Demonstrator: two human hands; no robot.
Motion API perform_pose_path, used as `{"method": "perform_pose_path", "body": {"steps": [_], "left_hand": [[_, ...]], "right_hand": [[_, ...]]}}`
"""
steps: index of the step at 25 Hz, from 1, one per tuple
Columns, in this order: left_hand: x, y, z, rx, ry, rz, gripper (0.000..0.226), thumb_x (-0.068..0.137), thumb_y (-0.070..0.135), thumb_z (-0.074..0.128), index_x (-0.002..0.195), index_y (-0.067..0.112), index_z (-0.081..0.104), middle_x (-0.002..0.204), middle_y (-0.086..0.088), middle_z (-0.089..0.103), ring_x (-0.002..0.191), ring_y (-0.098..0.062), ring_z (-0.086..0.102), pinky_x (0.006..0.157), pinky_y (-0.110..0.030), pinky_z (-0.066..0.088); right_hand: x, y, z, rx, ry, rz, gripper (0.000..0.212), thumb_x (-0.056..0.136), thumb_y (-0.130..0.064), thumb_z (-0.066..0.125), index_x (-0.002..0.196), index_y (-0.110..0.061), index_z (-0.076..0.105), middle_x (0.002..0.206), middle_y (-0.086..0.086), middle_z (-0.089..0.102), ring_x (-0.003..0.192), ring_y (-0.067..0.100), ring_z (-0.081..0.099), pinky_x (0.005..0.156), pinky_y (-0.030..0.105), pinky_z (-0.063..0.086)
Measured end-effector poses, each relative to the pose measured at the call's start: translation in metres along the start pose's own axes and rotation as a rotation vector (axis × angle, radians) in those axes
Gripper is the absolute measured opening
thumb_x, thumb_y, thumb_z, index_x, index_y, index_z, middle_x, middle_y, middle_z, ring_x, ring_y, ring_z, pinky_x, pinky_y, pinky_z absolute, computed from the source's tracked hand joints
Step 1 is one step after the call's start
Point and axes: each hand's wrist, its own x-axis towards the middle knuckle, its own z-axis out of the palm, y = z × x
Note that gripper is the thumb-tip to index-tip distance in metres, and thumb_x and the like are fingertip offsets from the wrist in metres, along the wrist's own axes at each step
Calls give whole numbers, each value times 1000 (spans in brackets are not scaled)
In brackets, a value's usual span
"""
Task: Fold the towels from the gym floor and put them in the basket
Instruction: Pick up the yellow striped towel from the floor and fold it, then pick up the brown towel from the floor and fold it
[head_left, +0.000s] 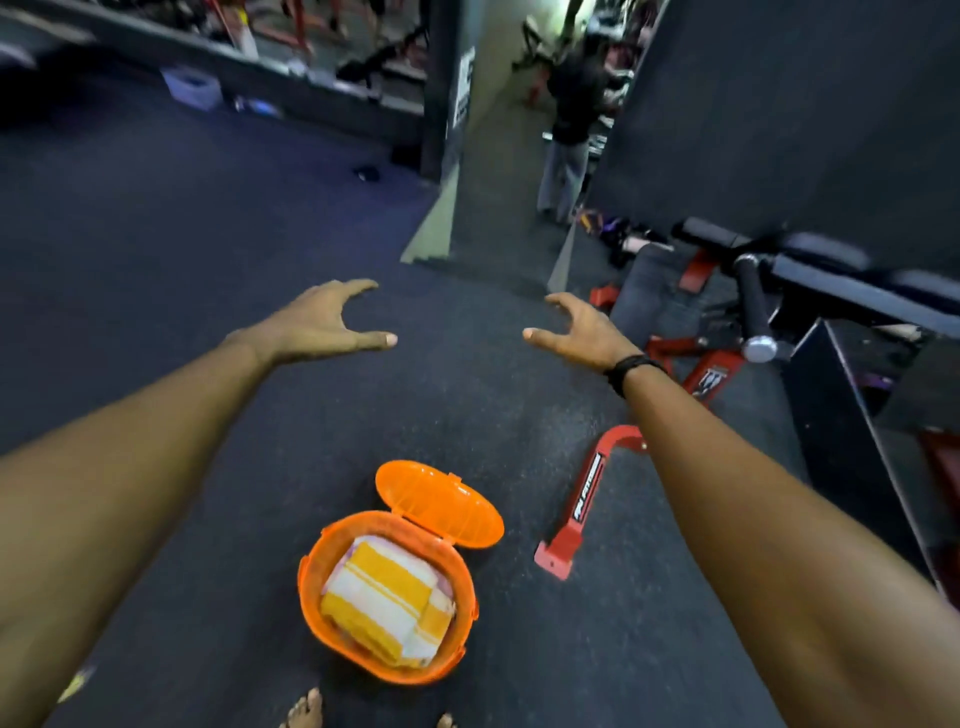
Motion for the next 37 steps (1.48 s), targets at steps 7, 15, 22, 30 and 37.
{"method": "perform_pose_path", "body": {"steps": [7, 15, 22, 30, 37], "left_hand": [[-85, 26, -47, -4, 297, -38, 83, 75, 58, 68, 146, 28, 35, 148, 2, 41, 135, -17, 39, 108, -31, 31], [-184, 9, -88, -24, 492, -94, 82, 77, 55, 69, 145, 26, 36, 147, -1, 42, 136, -19, 39, 109, -32, 29], [-322, -43, -121, -29, 667, -257, 82, 70, 57, 73, 141, 28, 43, 141, -2, 50, 131, -17, 45, 106, -27, 30], [-545, -102, -115, -18, 832, -485, 80, 73, 53, 73, 140, 21, 44, 140, -5, 50, 130, -18, 46, 107, -27, 30], [-721, -145, -62, -86, 896, -751, 79, 76, 49, 72, 143, 19, 42, 143, -5, 48, 132, -20, 45, 107, -30, 31]], "right_hand": [[-29, -56, -72, -103, 14, -148, 75, 83, -50, 66, 143, -16, 37, 146, 10, 43, 129, 25, 46, 104, 35, 38], [-52, -158, -67, -172, -39, -374, 74, 84, -46, 67, 142, -11, 38, 146, 9, 43, 134, 21, 41, 107, 30, 35], [-98, -276, -15, -178, -125, -593, 73, 84, -45, 67, 142, -12, 38, 145, 7, 43, 134, 22, 41, 107, 32, 34], [-212, -416, 97, -191, -278, -809, 74, 83, -48, 67, 143, -14, 38, 146, 10, 43, 133, 23, 42, 106, 32, 34], [-325, -502, 212, -222, -439, -994, 74, 82, -46, 69, 141, -13, 40, 143, 11, 45, 131, 24, 44, 106, 33, 34]]}}
